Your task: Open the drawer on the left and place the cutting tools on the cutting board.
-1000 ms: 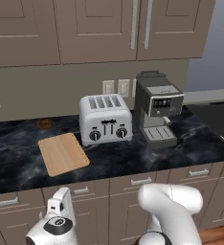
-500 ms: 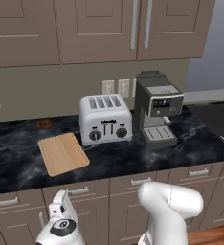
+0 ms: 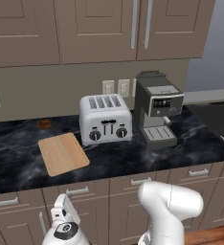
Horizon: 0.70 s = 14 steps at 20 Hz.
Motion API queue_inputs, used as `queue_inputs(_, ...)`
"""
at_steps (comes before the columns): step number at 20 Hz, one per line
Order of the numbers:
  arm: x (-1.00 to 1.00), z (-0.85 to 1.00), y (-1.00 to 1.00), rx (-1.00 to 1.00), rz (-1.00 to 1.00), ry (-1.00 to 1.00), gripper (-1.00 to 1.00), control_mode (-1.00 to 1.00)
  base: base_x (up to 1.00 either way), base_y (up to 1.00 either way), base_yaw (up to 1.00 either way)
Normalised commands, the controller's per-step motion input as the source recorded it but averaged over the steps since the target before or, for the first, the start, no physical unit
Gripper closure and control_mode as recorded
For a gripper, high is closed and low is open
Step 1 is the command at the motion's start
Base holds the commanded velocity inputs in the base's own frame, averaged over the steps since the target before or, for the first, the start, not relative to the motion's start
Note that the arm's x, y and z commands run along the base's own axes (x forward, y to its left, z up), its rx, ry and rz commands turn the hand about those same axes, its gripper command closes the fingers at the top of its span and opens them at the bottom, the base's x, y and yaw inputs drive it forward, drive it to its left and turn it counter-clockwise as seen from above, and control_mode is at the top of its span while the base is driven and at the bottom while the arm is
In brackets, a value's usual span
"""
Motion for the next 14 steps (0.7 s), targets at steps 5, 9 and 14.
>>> queue_inputs(5,0.11,0.00,0.00,0.00,0.00,-0.04,-1.00,-1.00,0.00,0.00,0.00)
queue_inputs(9,0.22,0.00,0.00,0.00,0.00,-0.04,-1.00,-1.00,0.00,0.00,0.00)
queue_inputs(14,0.33,-0.04,0.00,0.00,0.00,-0.04,-1.00,-1.00,0.00,0.00,0.00)
